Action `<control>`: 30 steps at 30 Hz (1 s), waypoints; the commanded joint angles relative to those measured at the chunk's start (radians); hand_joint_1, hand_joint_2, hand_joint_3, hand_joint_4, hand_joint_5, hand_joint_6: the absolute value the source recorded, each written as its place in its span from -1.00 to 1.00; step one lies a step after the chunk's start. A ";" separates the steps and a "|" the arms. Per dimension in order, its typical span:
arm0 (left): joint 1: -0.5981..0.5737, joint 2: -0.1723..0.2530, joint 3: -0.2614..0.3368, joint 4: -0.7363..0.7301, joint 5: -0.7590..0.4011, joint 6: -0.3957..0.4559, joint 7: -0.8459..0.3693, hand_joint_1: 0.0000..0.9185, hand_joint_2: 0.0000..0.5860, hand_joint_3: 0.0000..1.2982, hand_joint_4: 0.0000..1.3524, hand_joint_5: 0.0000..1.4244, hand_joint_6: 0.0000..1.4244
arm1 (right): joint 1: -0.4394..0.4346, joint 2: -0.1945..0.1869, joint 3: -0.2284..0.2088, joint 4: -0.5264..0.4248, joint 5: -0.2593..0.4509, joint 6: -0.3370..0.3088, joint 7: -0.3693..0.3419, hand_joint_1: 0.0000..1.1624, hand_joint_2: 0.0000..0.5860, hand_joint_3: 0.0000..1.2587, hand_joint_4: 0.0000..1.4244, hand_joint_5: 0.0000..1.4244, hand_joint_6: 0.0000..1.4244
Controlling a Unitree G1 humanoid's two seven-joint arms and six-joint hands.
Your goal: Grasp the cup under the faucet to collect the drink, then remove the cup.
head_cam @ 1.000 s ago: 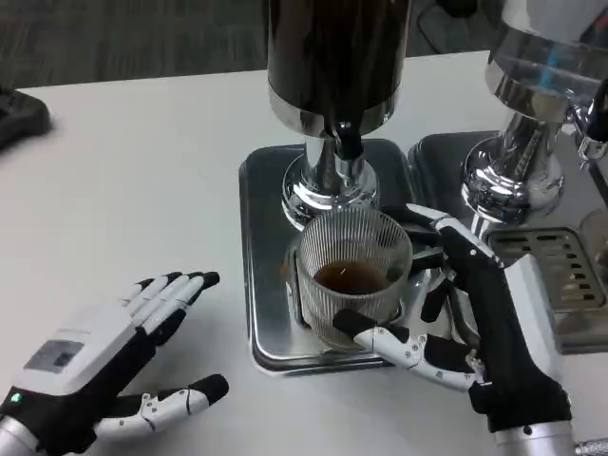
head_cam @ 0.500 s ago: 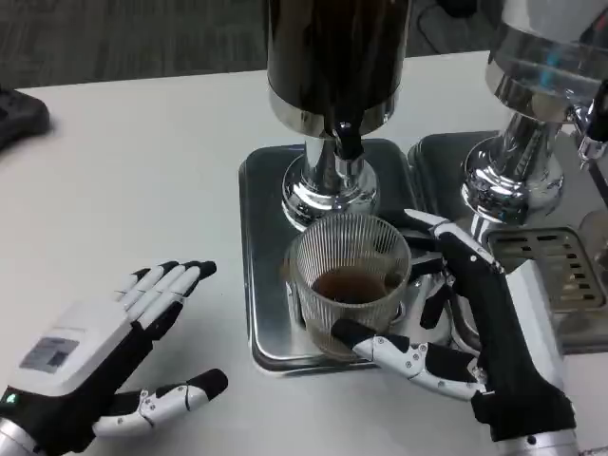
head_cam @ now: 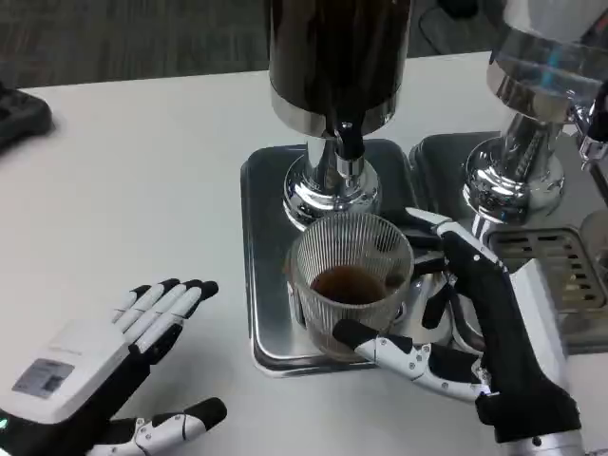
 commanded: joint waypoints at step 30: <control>0.075 -0.002 0.016 -0.079 -0.010 0.044 -0.011 -1.00 -0.35 -1.00 -1.00 -1.00 -1.00 | 0.020 0.020 -0.004 -0.056 0.024 -0.045 0.018 0.44 -0.23 -0.21 -0.17 0.15 0.52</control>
